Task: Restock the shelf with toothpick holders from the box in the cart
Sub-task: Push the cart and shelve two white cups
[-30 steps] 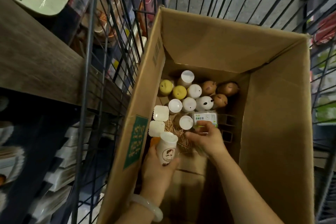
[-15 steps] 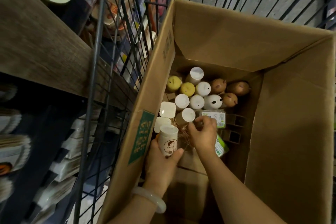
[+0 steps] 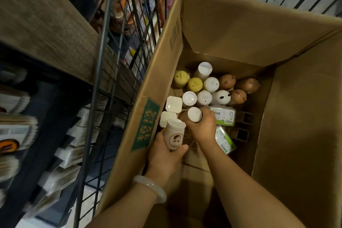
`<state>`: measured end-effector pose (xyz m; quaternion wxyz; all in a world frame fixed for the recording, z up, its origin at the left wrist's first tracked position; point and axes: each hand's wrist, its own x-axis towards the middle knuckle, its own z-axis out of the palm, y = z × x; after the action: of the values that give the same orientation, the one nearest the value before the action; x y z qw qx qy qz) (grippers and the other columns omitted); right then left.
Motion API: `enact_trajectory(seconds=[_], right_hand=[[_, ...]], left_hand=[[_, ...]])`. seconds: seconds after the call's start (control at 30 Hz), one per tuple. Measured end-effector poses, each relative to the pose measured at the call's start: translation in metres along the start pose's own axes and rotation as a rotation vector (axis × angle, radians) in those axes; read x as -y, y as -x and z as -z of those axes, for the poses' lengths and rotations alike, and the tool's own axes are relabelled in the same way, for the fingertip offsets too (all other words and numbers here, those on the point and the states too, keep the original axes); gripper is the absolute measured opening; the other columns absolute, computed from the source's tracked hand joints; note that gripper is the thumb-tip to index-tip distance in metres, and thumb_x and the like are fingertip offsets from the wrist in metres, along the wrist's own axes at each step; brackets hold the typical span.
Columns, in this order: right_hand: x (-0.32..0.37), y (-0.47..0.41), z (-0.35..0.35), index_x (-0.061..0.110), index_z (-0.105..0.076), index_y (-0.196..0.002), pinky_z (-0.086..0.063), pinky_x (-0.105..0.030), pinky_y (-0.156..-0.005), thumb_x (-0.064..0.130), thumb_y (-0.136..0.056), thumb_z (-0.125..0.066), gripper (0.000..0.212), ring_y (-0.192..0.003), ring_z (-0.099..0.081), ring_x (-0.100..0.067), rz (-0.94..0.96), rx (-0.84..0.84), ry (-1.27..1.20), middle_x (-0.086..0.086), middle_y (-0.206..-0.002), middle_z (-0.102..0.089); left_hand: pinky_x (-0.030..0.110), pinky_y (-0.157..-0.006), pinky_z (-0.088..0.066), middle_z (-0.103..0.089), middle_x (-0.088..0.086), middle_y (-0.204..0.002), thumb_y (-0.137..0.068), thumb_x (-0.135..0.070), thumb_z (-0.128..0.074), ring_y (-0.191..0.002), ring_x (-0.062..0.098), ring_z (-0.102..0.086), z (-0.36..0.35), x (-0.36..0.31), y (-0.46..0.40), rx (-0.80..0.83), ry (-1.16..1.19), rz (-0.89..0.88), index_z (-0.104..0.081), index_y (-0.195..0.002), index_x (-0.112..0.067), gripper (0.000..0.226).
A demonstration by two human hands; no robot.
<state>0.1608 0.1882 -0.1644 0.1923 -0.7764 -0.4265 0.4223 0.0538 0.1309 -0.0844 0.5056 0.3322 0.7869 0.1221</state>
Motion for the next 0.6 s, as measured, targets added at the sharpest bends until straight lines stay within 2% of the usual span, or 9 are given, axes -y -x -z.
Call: enact_trajectory(seconds=[0.03, 0.1, 0.17, 0.23, 0.37, 0.43, 0.53, 0.6], right_hand=[[0.001, 0.004, 0.007, 0.013, -0.057, -0.098, -0.049, -0.042, -0.078, 0.044, -0.058, -0.077, 0.054, -0.094, -0.057, -0.026, -0.022, 0.004, -0.084, -0.007, -0.099, -0.06], [0.009, 0.017, 0.027, 0.017, -0.053, -0.099, -0.051, -0.034, -0.072, 0.028, -0.063, -0.083, 0.049, -0.089, -0.059, -0.018, -0.119, 0.053, -0.277, 0.0, -0.094, -0.061], [0.012, 0.03, 0.049, 0.017, -0.052, -0.102, -0.053, -0.028, -0.07, 0.011, -0.068, -0.08, 0.044, -0.086, -0.061, -0.015, -0.207, 0.093, -0.462, 0.0, -0.094, -0.063], [0.017, 0.044, 0.07, 0.017, -0.055, -0.108, -0.054, -0.028, -0.072, 0.006, -0.074, -0.075, 0.041, -0.088, -0.062, -0.015, -0.233, 0.115, -0.604, -0.002, -0.098, -0.064], [0.032, 0.069, 0.102, 0.017, -0.057, -0.119, -0.055, -0.031, -0.074, 0.004, -0.083, -0.064, 0.039, -0.102, -0.063, -0.022, -0.244, 0.225, -0.791, -0.007, -0.111, -0.064], [0.039, 0.085, 0.117, 0.015, -0.054, -0.12, -0.056, -0.038, -0.081, 0.004, -0.084, -0.063, 0.039, -0.105, -0.063, -0.025, -0.175, 0.296, -0.81, -0.009, -0.115, -0.063], [0.048, 0.111, 0.133, 0.012, -0.054, -0.115, -0.051, -0.047, -0.091, 0.007, -0.079, -0.062, 0.037, -0.105, -0.062, -0.03, -0.088, 0.363, -0.873, -0.014, -0.114, -0.063], [0.054, 0.134, 0.138, 0.008, -0.054, -0.116, -0.055, -0.044, -0.082, 0.013, -0.072, -0.06, 0.044, -0.101, -0.062, -0.032, -0.039, 0.424, -0.916, -0.017, -0.11, -0.064]], left_hand=[[0.031, -0.096, -0.043, -0.056, 0.003, -0.126, -0.074, -0.023, -0.078, -0.118, 0.019, -0.052, 0.0, -0.001, 0.0, 0.008, -0.005, -0.002, -0.045, -0.131, -0.015, 0.066], [0.031, -0.094, -0.043, -0.056, 0.003, -0.126, -0.074, -0.022, -0.078, -0.117, 0.02, -0.052, 0.002, -0.004, 0.003, 0.017, -0.006, -0.004, -0.045, -0.131, -0.015, 0.067], [0.034, -0.096, -0.044, -0.054, 0.003, -0.127, -0.073, -0.021, -0.078, -0.118, 0.021, -0.051, 0.005, -0.011, 0.01, 0.012, 0.015, -0.012, -0.042, -0.133, -0.016, 0.07], [0.039, -0.098, -0.045, -0.053, 0.0, -0.122, -0.072, -0.022, -0.079, -0.115, 0.021, -0.052, 0.008, -0.02, 0.021, 0.003, 0.061, -0.019, -0.039, -0.133, -0.018, 0.073], [0.033, -0.084, -0.049, -0.056, -0.008, -0.104, -0.07, -0.025, -0.08, -0.094, 0.009, -0.056, 0.02, -0.033, 0.047, 0.042, 0.233, -0.061, -0.043, -0.123, -0.02, 0.064], [0.027, -0.077, -0.049, -0.061, -0.007, -0.104, -0.071, -0.025, -0.08, -0.091, 0.005, -0.059, 0.028, -0.036, 0.062, 0.081, 0.318, -0.09, -0.048, -0.114, -0.025, 0.053], [0.013, -0.065, -0.044, -0.061, -0.017, -0.094, -0.072, -0.022, -0.079, -0.084, -0.004, -0.057, 0.046, -0.036, 0.092, 0.125, 0.4, -0.18, -0.049, -0.099, -0.035, 0.042], [0.017, -0.071, -0.048, -0.065, -0.014, -0.098, -0.072, -0.02, -0.079, -0.088, 0.0, -0.061, 0.057, -0.031, 0.113, 0.159, 0.458, -0.221, -0.053, -0.099, -0.034, 0.04]])
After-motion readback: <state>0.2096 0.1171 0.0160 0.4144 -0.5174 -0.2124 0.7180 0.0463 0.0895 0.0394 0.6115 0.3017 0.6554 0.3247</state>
